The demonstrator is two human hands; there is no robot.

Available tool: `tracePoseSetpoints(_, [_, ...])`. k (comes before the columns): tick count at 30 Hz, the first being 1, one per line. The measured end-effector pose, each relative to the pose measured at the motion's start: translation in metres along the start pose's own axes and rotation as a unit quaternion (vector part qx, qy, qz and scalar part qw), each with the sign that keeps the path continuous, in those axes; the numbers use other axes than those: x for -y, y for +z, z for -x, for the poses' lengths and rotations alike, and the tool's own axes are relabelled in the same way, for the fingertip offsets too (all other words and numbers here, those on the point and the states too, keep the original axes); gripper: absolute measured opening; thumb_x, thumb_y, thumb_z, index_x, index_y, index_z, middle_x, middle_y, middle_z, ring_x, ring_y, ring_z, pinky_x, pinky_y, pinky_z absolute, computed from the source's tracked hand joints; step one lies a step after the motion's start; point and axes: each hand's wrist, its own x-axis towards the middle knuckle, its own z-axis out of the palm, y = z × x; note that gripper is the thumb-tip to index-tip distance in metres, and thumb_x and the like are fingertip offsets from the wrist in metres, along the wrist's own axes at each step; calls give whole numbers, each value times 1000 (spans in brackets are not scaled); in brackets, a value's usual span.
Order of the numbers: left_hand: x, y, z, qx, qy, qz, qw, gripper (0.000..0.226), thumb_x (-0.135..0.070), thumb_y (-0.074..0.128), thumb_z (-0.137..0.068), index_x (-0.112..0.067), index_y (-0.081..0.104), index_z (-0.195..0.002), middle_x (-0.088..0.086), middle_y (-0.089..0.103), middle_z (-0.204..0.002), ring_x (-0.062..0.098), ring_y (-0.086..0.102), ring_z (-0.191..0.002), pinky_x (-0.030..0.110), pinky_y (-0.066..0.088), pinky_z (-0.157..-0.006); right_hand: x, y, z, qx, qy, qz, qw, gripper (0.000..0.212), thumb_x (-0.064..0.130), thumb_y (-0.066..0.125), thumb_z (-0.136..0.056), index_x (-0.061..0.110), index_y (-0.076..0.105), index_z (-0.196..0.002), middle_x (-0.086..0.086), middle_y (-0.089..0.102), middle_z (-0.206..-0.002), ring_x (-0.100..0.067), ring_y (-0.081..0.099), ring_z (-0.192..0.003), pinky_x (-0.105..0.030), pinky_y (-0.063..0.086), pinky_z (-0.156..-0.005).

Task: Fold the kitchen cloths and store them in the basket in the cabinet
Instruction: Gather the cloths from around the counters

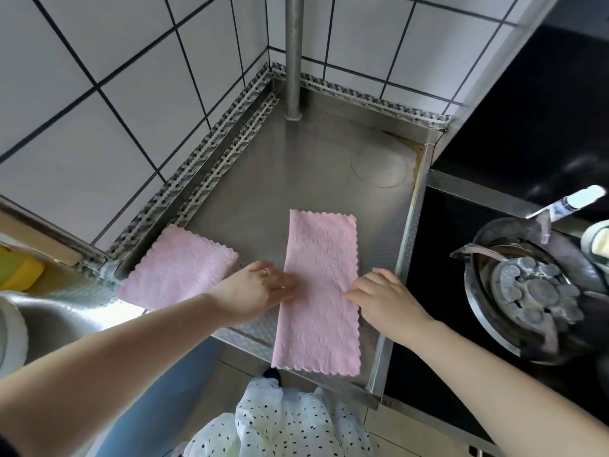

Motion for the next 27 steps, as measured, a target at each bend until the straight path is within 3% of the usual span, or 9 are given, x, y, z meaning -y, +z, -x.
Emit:
tracePoseSetpoints(2, [-7, 5, 8, 2, 26, 2, 1000, 41, -9, 79, -70, -19, 71, -108, 1, 68, -117, 17, 66, -105, 34, 53, -87, -3, 1, 11, -3, -35, 3, 999, 29, 15, 75, -71, 24, 71, -98, 9, 66, -100, -15, 61, -101, -46, 27, -110])
tracePoseSetpoints(5, [-14, 12, 14, -10, 29, 23, 999, 37, -13, 74, -77, -20, 69, -113, 5, 65, -122, 23, 62, -112, 38, 53, -90, -4, 7, 21, 64, -40, -42, 996, 30, 30, 66, -83, 26, 64, -113, 12, 59, -123, -9, 48, -125, -42, 1, -115])
tracePoseSetpoints(7, [-16, 14, 15, -22, 23, 22, 999, 29, -19, 64, -85, -21, 69, -113, 6, 64, -123, 26, 61, -113, 41, 52, -92, -6, 9, 24, 80, -21, -60, 995, 34, 35, 63, -85, 27, 61, -119, 13, 53, -133, -6, 39, -132, -41, -3, -116])
tracePoseSetpoints(14, [-22, 21, 20, -2, -17, 5, 1000, 39, -22, 76, -76, -25, 68, -114, 7, 59, -131, 26, 57, -120, 57, 44, -96, 14, 16, 25, -61, -7, -15, 998, 26, 23, 86, -58, 27, 70, -77, 11, 68, -96, -9, 67, -94, -49, 43, -98])
tracePoseSetpoints(19, [-28, 15, 15, -40, -99, 97, 990, 23, -18, 66, -85, -16, 71, -107, 5, 66, -120, 26, 62, -113, 56, 41, -97, 11, 17, 20, -74, 51, -97, 991, 14, 16, 71, -70, 23, 64, -79, 12, 66, -96, -12, 62, -97, -42, 30, -110])
tracePoseSetpoints(21, [-28, 10, 7, -36, -211, 193, 958, 26, -22, 50, -91, -8, 69, -100, 11, 71, -103, 32, 67, -97, 41, 50, -90, 10, 13, 15, -92, 144, -215, 962, 11, 13, 66, -74, 20, 60, -80, 8, 67, -91, -17, 62, -92, -38, 40, -101])
tracePoseSetpoints(23, [-27, 6, -5, -42, -339, 289, 894, 28, -30, 40, -93, -11, 58, -81, 7, 65, -76, 31, 62, -76, 34, 46, -70, 9, 5, 4, -128, 271, -336, 893, 6, 16, 64, -79, 19, 59, -81, 7, 68, -82, -16, 62, -81, -32, 48, -77])
tracePoseSetpoints(25, [-24, 5, -19, -73, -415, 361, 832, 32, -34, 41, -97, -18, 45, -70, -5, 52, -61, 17, 51, -62, 33, 38, -62, 7, -1, -12, -145, 354, -412, 827, 4, 23, 61, -84, 22, 58, -81, 10, 64, -75, -9, 59, -73, -22, 44, -65])
tracePoseSetpoints(27, [-18, 3, -35, -124, -458, 422, 772, 30, -30, 44, -98, -17, 47, -71, -8, 50, -62, 8, 45, -60, 25, 36, -59, 3, -4, -29, -167, 383, -440, 795, 3, 24, 57, -87, 23, 57, -84, 11, 59, -72, -12, 56, -73, -22, 41, -63])
